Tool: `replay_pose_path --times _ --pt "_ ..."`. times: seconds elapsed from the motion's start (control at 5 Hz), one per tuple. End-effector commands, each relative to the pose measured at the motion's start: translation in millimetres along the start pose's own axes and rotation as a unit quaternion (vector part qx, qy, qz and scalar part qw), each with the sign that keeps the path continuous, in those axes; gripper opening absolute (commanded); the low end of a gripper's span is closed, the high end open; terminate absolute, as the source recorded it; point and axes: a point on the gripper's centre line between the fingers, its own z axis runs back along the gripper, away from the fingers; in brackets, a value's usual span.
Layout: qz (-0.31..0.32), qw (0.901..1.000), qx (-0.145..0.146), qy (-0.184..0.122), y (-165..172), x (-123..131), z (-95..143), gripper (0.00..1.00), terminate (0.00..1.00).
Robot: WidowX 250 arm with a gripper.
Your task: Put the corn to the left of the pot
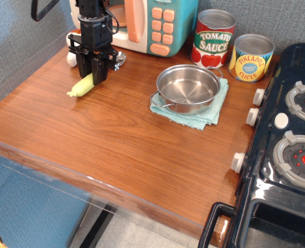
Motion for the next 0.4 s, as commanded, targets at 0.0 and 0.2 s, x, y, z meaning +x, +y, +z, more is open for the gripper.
replay_pose_path --times 0.0,0.2 --pt "0.011 0.9993 -0.003 -0.035 1.2 7.2 16.4 1.0 0.0" --pt "0.025 0.9969 0.001 -0.075 -2.2 -0.6 43.9 1.0 0.0"
